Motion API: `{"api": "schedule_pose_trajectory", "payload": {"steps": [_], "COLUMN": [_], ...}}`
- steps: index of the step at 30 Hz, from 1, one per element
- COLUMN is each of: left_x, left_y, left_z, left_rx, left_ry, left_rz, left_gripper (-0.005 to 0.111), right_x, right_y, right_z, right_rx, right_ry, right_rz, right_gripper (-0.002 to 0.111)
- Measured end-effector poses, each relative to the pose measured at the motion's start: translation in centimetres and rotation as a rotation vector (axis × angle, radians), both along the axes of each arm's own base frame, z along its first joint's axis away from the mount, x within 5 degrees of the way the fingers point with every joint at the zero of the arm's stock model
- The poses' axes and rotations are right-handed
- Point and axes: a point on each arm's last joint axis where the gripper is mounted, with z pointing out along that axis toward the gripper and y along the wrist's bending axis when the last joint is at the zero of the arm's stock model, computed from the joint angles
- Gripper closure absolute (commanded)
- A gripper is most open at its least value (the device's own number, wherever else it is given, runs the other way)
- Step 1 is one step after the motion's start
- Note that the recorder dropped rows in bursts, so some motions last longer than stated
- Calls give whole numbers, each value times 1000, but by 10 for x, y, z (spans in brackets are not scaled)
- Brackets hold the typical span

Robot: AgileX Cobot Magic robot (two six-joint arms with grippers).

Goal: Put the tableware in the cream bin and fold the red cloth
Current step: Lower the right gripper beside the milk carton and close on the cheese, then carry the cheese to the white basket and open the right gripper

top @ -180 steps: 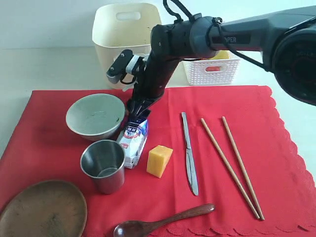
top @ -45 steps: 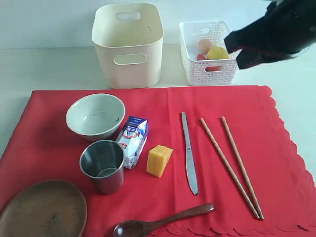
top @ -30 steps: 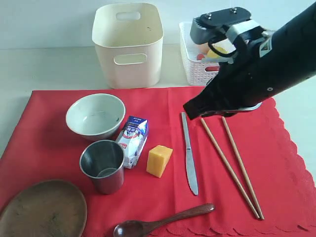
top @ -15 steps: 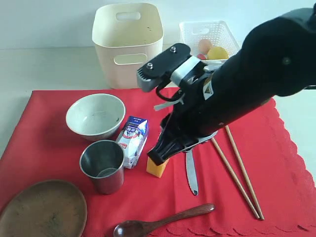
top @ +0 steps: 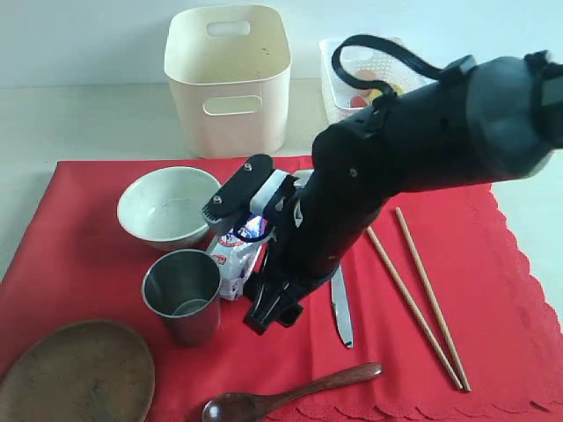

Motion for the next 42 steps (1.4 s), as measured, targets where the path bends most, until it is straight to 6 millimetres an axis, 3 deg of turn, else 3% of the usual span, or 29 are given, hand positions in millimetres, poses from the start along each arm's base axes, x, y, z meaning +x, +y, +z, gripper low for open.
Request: {"api": "schedule_pose_trajectory", "payload": {"steps": [3,6,14,21,29,32,37,42], "left_x": [0,0,0,0,0,0,0,0], "left_y": [0,0,0,0,0,0,0,0], "left_z": [0,0,0,0,0,0,0,0], "left_rx": [0,0,0,0,0,0,0,0], "left_ry": [2,2,2,2,2,2,2,2], "left_rz": [0,0,0,0,0,0,0,0], "left_gripper": [104,104,104,104,104,104,104,104], "right_x": [4,6,8,9,12,12,13,13], "right_y": [0,-1,2,5,8,9,10,9], "right_z": [-23,-31,-31,-31,-32,-37,-37,-35], "right_rx": [-80,-105,-78,-41,-8,-15,-16,-16], "right_ry": [4,2,-22,-26,-46,-31,-28,-30], "right_rz": [55,76,71,35,8,0,-2,0], "right_gripper": [36,37,37,28,31,45,81,106]}}
